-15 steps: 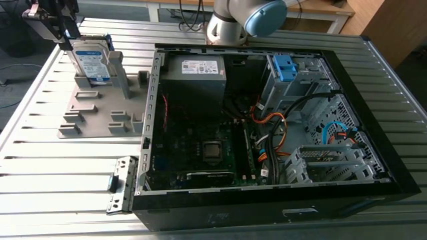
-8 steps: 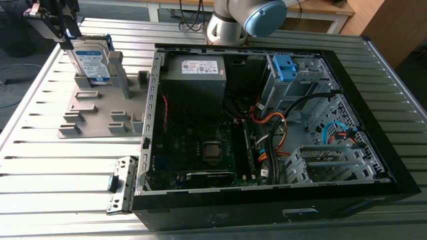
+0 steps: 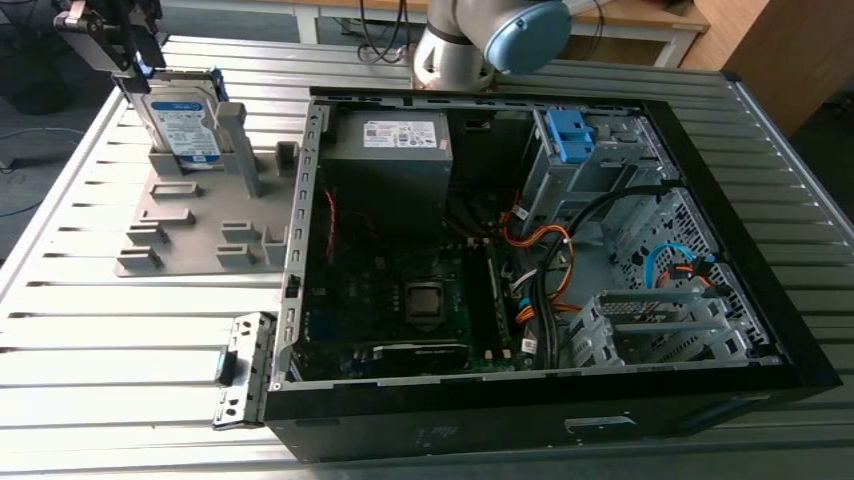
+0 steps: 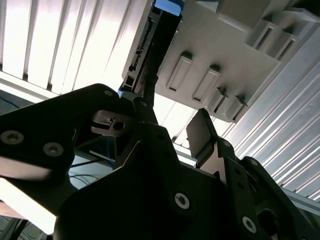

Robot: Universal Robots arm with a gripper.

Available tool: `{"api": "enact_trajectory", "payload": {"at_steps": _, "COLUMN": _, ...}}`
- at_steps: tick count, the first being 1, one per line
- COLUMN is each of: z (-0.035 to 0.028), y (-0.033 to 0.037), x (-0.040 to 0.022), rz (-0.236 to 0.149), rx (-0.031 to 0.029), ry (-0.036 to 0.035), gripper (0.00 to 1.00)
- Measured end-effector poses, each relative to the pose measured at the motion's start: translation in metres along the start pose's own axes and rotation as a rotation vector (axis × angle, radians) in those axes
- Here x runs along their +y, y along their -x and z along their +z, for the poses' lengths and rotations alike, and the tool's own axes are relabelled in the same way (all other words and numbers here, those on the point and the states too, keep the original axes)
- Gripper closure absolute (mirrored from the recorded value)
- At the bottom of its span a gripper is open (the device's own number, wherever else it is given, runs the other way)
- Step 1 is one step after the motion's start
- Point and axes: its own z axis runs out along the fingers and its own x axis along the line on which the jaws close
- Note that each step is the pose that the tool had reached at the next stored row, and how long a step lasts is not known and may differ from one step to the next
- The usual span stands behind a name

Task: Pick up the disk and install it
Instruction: 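Pick up the disk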

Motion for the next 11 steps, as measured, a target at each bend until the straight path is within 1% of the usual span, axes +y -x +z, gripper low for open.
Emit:
{"api": "enact_trajectory", "payload": {"at_steps": 4, "z": 0.0011, "y": 0.0071, "x": 0.0014, "rz": -0.011, "rx": 0.0005, "ry": 0.0003, "gripper": 0.47}}
{"api": "enact_trajectory", "payload": {"at_steps": 11, "z": 0.0036, "y": 0.0109, "x": 0.0022, "rz": -0.067, "rx": 0.0026, "ry": 0.0016, "gripper": 0.47}}
